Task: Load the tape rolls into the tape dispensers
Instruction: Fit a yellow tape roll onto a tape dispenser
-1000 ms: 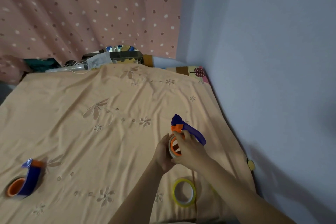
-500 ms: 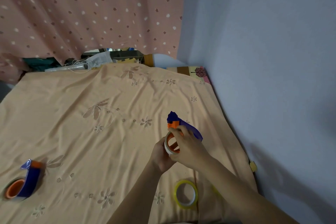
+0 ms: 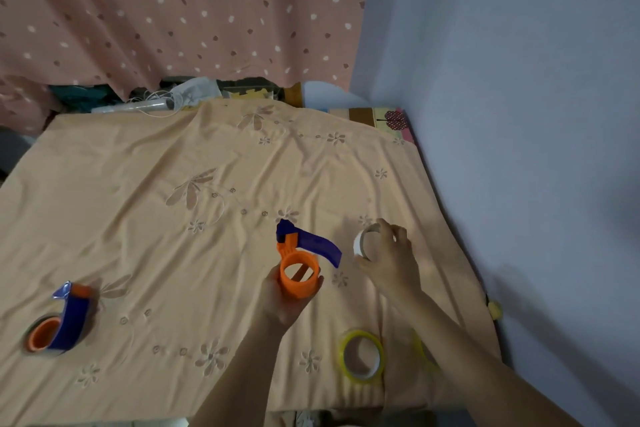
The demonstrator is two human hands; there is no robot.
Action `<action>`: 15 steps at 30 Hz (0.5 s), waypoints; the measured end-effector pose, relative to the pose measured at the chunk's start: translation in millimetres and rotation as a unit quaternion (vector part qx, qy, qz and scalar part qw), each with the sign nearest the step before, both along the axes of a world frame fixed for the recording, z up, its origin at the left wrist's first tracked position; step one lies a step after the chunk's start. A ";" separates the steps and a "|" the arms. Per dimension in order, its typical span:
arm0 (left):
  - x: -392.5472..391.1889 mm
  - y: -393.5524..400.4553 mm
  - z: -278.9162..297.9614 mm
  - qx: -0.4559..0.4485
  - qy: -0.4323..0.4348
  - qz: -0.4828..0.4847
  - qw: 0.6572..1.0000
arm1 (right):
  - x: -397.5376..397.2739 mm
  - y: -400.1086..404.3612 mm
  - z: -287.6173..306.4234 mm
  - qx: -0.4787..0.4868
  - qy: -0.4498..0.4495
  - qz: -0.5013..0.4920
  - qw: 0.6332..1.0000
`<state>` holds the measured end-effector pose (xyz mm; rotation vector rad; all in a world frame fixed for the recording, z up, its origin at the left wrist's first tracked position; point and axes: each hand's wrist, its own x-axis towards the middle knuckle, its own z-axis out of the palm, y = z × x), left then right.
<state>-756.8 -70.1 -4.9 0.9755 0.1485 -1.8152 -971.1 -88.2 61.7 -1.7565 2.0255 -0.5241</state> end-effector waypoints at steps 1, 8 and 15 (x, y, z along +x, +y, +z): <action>5.4 0.3 -1.7 0.004 0.004 0.010 1.000 | -0.4 0.6 -13.3 0.026 0.009 -0.001 1.000; 33.0 6.4 -7.2 0.017 -0.021 0.037 0.999 | 19.3 5.9 -84.0 0.124 0.083 0.048 0.988; 33.0 12.1 3.8 0.000 -0.033 0.019 0.999 | 37.8 -4.4 -117.5 0.165 0.135 0.093 0.972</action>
